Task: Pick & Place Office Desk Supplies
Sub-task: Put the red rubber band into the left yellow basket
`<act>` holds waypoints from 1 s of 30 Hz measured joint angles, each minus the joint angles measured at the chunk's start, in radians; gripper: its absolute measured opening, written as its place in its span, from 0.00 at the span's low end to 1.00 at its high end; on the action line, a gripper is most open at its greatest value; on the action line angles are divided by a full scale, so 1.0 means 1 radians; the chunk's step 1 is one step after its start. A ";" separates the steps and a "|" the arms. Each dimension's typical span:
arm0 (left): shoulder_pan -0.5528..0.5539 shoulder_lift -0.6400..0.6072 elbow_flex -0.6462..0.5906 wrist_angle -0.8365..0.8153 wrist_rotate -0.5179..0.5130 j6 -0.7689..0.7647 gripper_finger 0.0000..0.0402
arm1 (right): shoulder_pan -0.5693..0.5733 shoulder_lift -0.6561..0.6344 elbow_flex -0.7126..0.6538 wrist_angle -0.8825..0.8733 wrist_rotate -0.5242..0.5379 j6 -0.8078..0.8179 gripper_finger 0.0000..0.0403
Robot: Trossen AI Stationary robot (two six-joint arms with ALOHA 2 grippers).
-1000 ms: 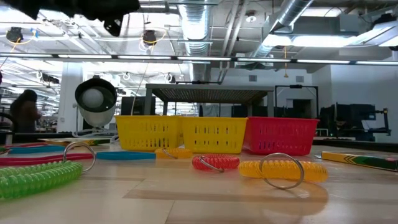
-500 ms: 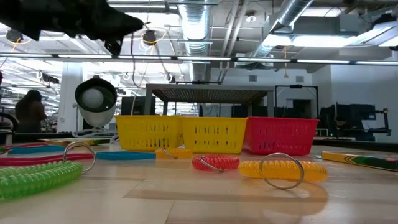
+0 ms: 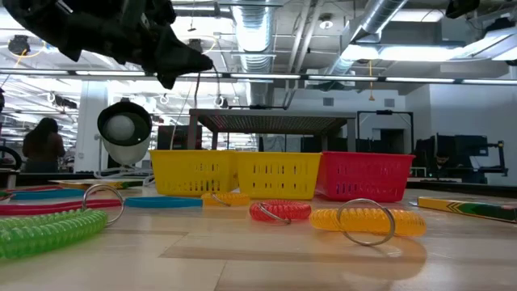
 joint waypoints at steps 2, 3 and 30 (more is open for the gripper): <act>0.008 0.005 0.003 -0.008 0.001 0.000 0.01 | 0.000 0.000 0.000 0.003 0.000 -0.009 0.72; 0.011 0.004 0.003 -0.012 0.002 0.000 0.01 | -0.001 0.000 0.000 0.002 0.001 -0.011 0.72; 0.036 0.155 0.004 -0.074 0.009 -0.052 0.01 | -0.001 0.001 0.000 0.001 0.006 -0.015 0.72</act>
